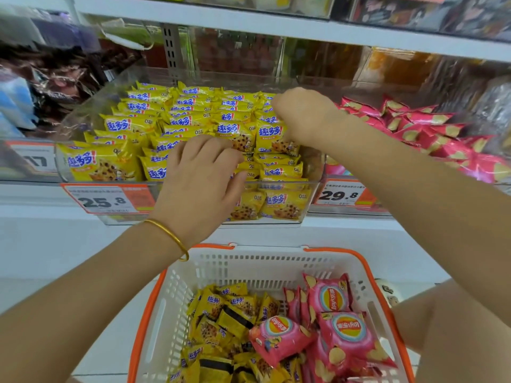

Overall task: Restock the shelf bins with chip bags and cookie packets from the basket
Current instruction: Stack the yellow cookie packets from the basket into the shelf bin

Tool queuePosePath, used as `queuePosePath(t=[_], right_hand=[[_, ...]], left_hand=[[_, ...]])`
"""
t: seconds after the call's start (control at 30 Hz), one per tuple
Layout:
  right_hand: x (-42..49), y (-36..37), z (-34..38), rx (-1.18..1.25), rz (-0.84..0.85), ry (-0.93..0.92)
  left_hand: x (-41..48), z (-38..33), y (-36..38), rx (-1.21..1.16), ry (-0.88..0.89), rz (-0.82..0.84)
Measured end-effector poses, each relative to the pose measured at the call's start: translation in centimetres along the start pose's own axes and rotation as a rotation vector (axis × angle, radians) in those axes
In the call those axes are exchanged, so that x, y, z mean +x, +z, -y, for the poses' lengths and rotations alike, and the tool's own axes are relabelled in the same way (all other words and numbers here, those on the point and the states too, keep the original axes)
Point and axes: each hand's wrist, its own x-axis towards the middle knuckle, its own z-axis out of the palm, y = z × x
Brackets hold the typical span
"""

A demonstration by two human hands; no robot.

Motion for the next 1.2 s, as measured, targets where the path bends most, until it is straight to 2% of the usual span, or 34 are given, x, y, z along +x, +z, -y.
queuePosePath(t=[0.13,0.23,0.27,0.3,0.33,0.43,0.57,0.7,0.87,0.93,1.0,1.13,1.2], right_hand=[[-3.9,-0.9,0.9,0.140,-0.176,-0.021],[-9.7,-1.2,2.5,0.499,-0.327,-0.072],[-11.7,-0.3,3.7,0.651,-0.284,-0.105],[-13.3,1.1,5.3,0.761,-0.162,-0.129],[-14.5,3.2,7.1,0.814,0.030,-0.150],[-15.8,12.6,12.5,0.719,0.577,-0.256],[-17.7,22.6,18.9,0.741,0.885,-0.239],[-21.4,26.7,23.3,0.595,0.980,-0.284],[-21.6,26.0,23.5,0.506,0.834,-0.291],[-20.3,24.4,22.0,0.516,0.844,-0.319],[-18.9,22.6,19.4,0.678,0.937,-0.267],[-16.8,17.8,12.9,1.378,1.149,0.032],[-16.5,15.9,10.4,1.668,1.202,0.121]], left_hand=[[-1.9,-0.7,-2.1,-0.020,0.156,-0.108],[-4.1,-0.8,-2.6,-0.059,0.255,-0.037],[-5.2,-0.5,-2.3,-0.050,0.272,0.035],[-6.5,-0.2,-1.7,-0.030,0.279,0.123],[-7.8,0.2,-1.0,-0.002,0.275,0.217],[-11.3,1.6,0.8,0.033,0.217,0.499],[-13.4,2.6,1.8,0.071,0.160,0.707],[-13.5,2.8,2.3,0.082,0.154,0.775],[-12.8,2.6,2.9,0.083,0.114,0.836],[-12.6,2.6,3.3,0.121,0.101,0.924],[-11.9,2.2,3.3,0.061,0.038,1.018],[-10.7,1.3,3.4,-0.183,-0.078,1.253],[-9.8,0.7,3.2,-0.304,-0.133,1.294]])
